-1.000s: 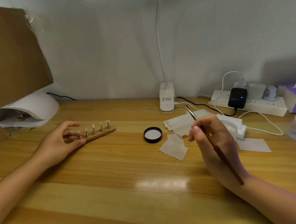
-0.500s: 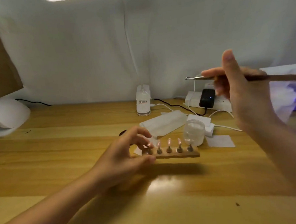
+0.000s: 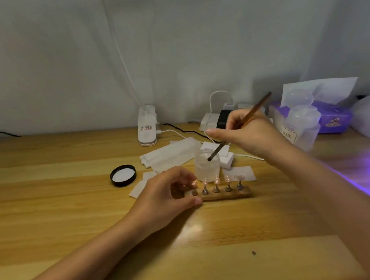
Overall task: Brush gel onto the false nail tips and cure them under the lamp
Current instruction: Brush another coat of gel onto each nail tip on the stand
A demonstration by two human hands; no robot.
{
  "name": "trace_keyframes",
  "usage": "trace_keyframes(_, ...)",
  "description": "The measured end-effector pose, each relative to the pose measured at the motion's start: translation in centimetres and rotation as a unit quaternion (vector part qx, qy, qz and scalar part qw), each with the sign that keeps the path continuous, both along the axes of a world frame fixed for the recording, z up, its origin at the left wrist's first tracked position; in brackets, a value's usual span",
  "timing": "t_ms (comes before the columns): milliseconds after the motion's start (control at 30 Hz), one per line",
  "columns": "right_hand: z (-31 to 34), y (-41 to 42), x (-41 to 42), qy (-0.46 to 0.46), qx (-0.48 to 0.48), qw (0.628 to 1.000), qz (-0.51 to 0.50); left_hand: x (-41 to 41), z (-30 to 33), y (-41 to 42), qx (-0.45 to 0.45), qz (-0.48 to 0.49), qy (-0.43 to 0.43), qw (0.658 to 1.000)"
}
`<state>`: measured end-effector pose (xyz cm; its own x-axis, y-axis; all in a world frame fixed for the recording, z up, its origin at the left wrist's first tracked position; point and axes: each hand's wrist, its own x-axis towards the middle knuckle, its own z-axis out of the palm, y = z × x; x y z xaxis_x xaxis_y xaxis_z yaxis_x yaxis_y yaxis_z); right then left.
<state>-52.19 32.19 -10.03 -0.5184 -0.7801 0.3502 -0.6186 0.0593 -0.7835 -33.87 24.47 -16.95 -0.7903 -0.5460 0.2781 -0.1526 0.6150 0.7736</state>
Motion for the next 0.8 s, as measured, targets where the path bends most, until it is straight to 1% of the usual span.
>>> trace_keyframes(167,-0.5,-2.0,0.6,0.087,0.069,0.994,0.022,0.1,0.1,-0.2,0.045,-0.008,0.021,0.999)
trace_keyframes(300,-1.1,-2.8,1.3,0.123,0.109,0.985,0.046,0.2,0.1,-0.2,0.030,-0.013,0.014,0.999)
trace_keyframes(367,-1.2,-2.9,1.3,0.115,0.103,0.987,0.044,0.3,0.1,-0.2,0.027,-0.009,0.014,1.000)
trace_keyframes(467,-1.3,-2.8,1.0,0.092,0.059,0.994,0.031,0.2,0.2,-0.1,0.015,-0.007,0.011,1.000)
trace_keyframes(533,-1.6,-2.6,1.0,0.114,0.071,0.990,0.034,0.2,0.2,-0.1,0.009,-0.008,0.011,1.000)
trace_keyframes(600,-1.6,-2.4,0.9,0.118,0.067,0.990,0.034,0.2,0.2,0.0,0.012,-0.005,0.012,1.000)
trace_keyframes(700,-1.3,-2.0,0.4,0.070,0.010,0.997,0.021,0.1,0.2,0.0,0.014,-0.001,0.018,1.000)
trace_keyframes(800,-1.3,-1.4,-0.1,-0.001,-0.038,0.999,-0.011,0.1,0.3,0.1,0.011,-0.005,0.017,1.000)
